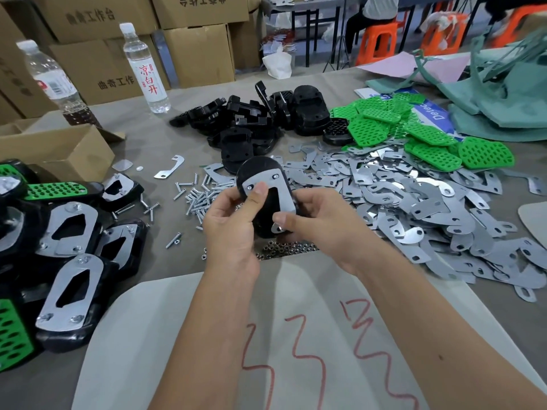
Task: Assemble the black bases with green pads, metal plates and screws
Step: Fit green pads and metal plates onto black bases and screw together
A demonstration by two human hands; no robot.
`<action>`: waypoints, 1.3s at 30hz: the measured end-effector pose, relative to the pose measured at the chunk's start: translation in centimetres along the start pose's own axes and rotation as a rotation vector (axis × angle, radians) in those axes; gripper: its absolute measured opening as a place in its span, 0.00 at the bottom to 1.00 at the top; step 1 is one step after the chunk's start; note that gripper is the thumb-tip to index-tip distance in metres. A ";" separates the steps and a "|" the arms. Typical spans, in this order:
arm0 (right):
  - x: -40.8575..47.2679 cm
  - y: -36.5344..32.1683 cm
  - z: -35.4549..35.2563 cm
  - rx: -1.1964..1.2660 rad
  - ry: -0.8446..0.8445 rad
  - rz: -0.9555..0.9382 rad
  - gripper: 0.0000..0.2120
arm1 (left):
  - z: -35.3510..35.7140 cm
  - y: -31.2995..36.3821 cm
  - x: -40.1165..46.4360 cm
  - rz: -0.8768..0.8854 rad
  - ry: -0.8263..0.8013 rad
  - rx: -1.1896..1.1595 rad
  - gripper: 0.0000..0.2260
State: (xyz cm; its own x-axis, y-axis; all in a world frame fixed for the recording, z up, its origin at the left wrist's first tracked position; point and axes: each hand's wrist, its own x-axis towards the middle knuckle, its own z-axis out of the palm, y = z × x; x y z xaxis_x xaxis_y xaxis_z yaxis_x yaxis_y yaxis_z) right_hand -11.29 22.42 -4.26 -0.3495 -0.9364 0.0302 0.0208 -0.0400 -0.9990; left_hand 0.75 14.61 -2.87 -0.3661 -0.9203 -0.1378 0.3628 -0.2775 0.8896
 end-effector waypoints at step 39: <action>-0.5 -2.0 -10.9 0.385 0.879 -0.004 0.08 | 7.5 -5.9 -1.2 0.732 -0.675 1.178 0.18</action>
State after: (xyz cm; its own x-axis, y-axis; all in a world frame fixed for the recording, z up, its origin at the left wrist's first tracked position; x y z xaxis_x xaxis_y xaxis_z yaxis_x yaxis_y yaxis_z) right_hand -21.37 26.75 -2.67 -0.9245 -0.3464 -0.1590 0.2701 -0.3010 -0.9146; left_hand -7.41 19.41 -4.67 -0.8403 -0.3715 0.3948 -0.1107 0.8306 0.5457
